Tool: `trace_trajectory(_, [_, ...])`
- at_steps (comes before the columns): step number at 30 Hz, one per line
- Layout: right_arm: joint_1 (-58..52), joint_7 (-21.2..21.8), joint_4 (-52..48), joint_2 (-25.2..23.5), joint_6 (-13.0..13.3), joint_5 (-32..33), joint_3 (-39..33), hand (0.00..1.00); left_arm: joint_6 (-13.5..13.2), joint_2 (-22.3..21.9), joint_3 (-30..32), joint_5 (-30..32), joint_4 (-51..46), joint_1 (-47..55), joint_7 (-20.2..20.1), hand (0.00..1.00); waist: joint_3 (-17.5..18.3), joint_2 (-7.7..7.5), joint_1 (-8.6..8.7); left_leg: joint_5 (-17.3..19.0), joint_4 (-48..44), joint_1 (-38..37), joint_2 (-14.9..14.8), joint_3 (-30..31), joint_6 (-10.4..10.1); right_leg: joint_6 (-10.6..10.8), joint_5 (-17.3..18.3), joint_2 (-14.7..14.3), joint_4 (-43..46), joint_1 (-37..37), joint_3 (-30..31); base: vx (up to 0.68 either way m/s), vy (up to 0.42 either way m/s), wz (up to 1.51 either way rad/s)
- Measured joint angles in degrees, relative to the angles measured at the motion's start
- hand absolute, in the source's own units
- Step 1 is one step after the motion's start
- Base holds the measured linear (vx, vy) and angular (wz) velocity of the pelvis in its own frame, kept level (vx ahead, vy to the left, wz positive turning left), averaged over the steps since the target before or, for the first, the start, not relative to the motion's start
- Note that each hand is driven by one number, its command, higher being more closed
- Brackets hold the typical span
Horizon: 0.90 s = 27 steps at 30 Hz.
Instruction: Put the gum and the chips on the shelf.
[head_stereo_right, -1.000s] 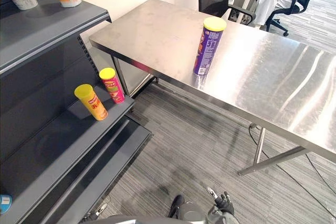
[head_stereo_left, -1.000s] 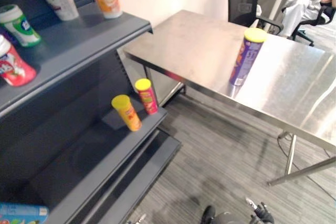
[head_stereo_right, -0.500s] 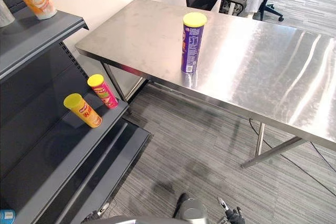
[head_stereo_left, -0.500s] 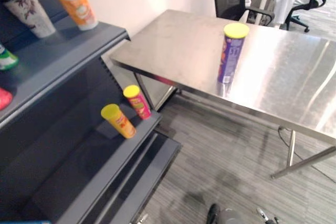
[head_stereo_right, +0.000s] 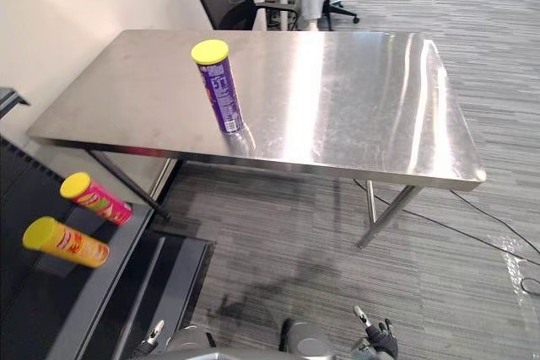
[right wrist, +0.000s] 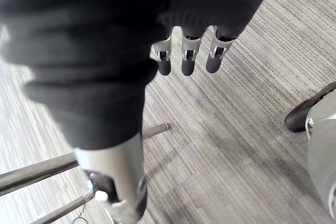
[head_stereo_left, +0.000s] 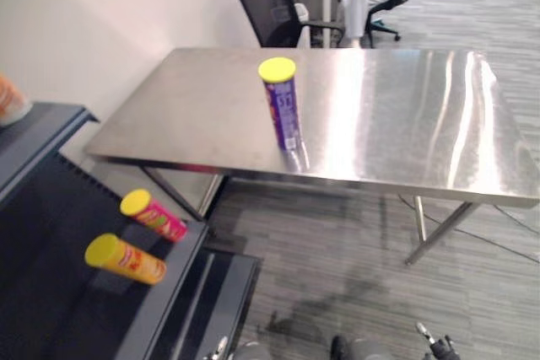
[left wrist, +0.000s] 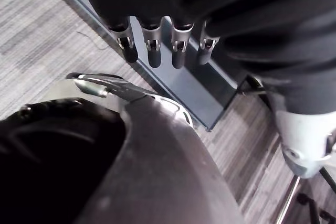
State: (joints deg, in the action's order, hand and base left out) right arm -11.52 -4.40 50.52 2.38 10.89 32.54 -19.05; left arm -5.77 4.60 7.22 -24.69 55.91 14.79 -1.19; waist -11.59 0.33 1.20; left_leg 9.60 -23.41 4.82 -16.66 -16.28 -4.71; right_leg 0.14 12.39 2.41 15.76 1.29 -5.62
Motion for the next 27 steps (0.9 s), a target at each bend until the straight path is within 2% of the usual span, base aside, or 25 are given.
trace_trajectory(3, [0.13,0.16,0.58,-0.06,0.21,-0.02,1.78,0.00,-1.26,-0.19,0.04,0.08,0.18,0.23,0.29,0.00,0.44,-0.10,-0.21,-1.41,4.89,-0.19,2.33,4.64,-0.97,2.56,1.45,1.30,2.46,-0.30,4.56,0.17,0.305,-0.80])
trace_trajectory(4, [0.07,0.27,1.29,0.07,0.46,-0.02,1.93,0.00,-1.53,-0.71,0.07,0.10,0.41,0.50,0.70,0.00,1.45,0.75,-0.37,-5.02,7.73,-0.25,3.36,6.13,-1.11,4.08,2.37,1.22,3.75,0.48,6.30,0.12,0.307,-0.63])
trace_trajectory(5, [0.20,0.38,1.81,0.46,0.74,-0.02,1.87,0.00,-1.71,-0.99,0.22,0.08,0.62,0.61,0.85,0.00,2.02,1.19,-0.52,-4.10,8.23,-0.59,3.25,6.06,-3.61,4.88,2.92,1.04,4.65,1.12,7.10,0.19,0.451,-0.71])
trace_trajectory(7, [-0.04,0.72,2.83,-1.81,0.95,-0.02,1.92,0.00,-2.03,0.23,1.00,0.22,0.65,0.57,0.99,0.00,3.90,-1.24,-0.94,-2.09,7.84,-1.10,5.40,3.28,-2.90,6.35,2.87,4.00,4.98,1.57,7.20,0.17,0.381,-0.46])
trace_trajectory(9, [-0.74,0.91,3.32,-3.75,1.65,0.06,1.46,0.00,-2.44,1.67,1.10,1.15,0.77,0.66,0.80,0.00,5.13,-2.98,-1.20,-0.53,6.33,-1.46,7.97,1.49,-0.88,8.40,1.45,7.29,1.69,-0.15,6.31,0.10,0.271,-0.20])
trace_trajectory(14, [0.12,0.81,4.15,-3.61,2.46,0.17,-0.30,0.00,-2.27,1.72,0.05,3.42,2.06,0.01,0.89,0.00,6.34,-2.36,-1.18,0.17,7.20,-2.16,9.93,0.48,0.28,9.29,-1.35,9.45,-2.50,-1.77,4.62,0.00,0.156,-0.04])
trace_trajectory(16, [0.16,0.41,4.84,-3.40,2.67,0.42,-0.40,0.00,-2.24,1.35,-0.19,3.52,2.48,0.05,0.87,0.00,6.92,-1.55,-1.15,0.13,7.74,-2.38,9.95,-0.40,0.29,9.81,-2.18,9.43,-3.66,-1.78,4.59,-0.06,0.035,-0.21])
trace_trajectory(18, [0.04,-0.20,6.20,-3.30,3.81,1.31,-0.41,0.00,-2.24,1.07,-0.41,3.69,3.46,0.03,0.87,0.00,7.14,-1.48,-0.98,-0.44,9.49,-3.27,10.18,-0.56,0.16,9.75,-3.06,9.34,-4.71,-1.84,4.64,-0.06,0.010,-0.20])
trace_trajectory(21, [-0.03,-0.34,7.42,-3.27,4.34,1.38,-0.39,0.00,-2.25,1.18,-1.21,4.83,4.51,-0.06,0.91,0.00,7.34,-0.97,0.10,-1.87,12.20,-4.05,10.40,-0.32,-0.68,9.12,-4.34,8.80,-7.05,-2.08,4.55,-0.03,-0.019,-0.09])
trace_trajectory(24, [-0.02,-0.45,8.97,-3.21,4.77,1.38,-0.40,0.00,-2.36,1.52,-1.51,4.82,5.31,-0.69,0.94,0.00,7.38,-1.28,-0.23,-2.30,14.24,-4.28,10.57,2.44,-1.14,6.73,-6.32,8.56,-10.16,-2.27,1.16,-0.01,-0.019,-0.26])
trace_trajectory(27, [-0.26,-0.50,9.27,-3.20,5.22,1.44,-0.42,0.00,-2.29,2.40,-2.70,4.86,6.44,-1.19,0.93,0.00,7.51,-1.81,-0.03,-2.82,15.83,-5.23,10.65,3.01,-1.38,7.41,-7.16,8.32,-11.77,-3.13,0.55,0.04,-0.020,-0.07])
